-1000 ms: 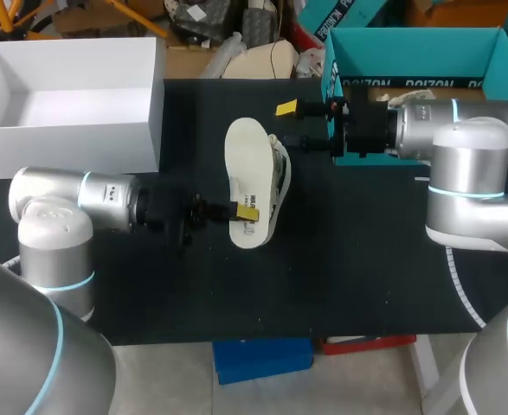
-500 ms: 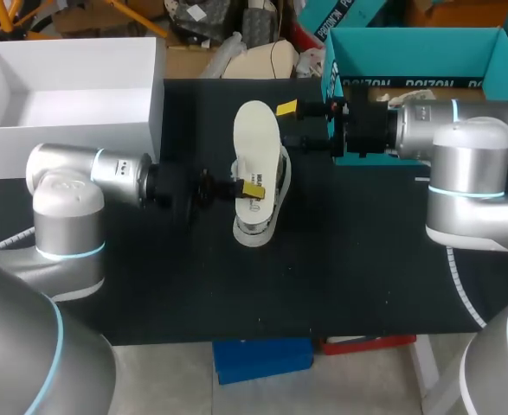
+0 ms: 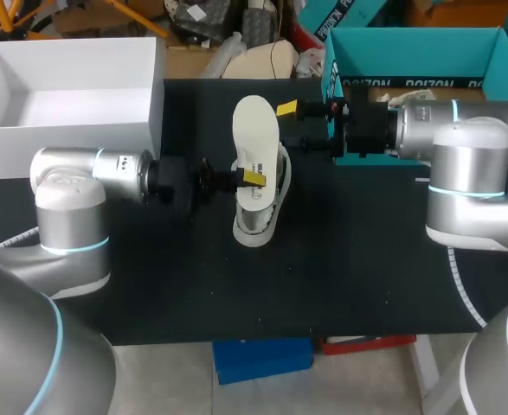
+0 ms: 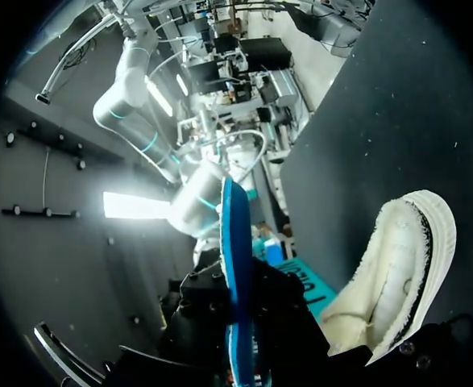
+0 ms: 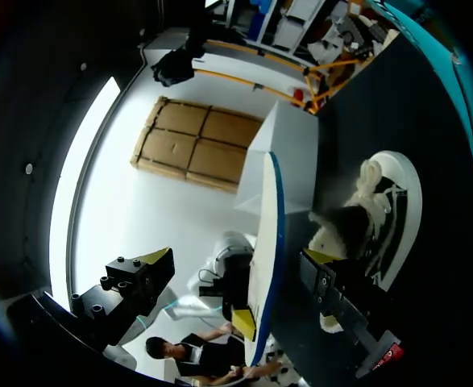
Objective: Take the shoe out of the shoebox, open the shoe tongue, remove and reinsert the insole, then place the shoe into the shoebox
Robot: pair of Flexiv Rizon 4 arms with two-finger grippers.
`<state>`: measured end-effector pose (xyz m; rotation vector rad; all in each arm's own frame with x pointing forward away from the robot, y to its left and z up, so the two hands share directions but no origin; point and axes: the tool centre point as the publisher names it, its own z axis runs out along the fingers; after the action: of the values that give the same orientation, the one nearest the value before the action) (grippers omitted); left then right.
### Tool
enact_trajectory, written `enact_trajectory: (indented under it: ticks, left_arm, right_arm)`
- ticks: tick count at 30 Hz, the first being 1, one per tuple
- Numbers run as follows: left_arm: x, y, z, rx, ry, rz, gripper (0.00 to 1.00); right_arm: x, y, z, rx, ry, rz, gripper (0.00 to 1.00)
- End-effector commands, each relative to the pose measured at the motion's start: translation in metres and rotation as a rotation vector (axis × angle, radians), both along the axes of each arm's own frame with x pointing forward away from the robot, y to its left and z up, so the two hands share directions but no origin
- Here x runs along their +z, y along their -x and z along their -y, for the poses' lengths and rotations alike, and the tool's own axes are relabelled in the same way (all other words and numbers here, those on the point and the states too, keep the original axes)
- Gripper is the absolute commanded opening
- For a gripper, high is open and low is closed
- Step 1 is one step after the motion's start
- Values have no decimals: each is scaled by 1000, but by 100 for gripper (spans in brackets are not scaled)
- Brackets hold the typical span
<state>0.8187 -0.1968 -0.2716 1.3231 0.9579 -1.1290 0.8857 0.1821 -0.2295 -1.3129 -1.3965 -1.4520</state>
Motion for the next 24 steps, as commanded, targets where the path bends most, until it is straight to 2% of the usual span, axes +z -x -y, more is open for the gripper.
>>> enact_trajectory:
  ticks: [1, 22, 24]
  left_arm:
    - [0, 2, -2, -13, -4, 0, 0]
    - [0, 2, -2, -13, -4, 0, 0]
    - [0, 2, -2, -13, -4, 0, 0]
  right_arm:
    - [0, 0, -1, -3, 3, -1, 100]
    - [0, 0, -1, -3, 3, -1, 100]
    - [-2, 1, -4, 21, 10, -37, 100]
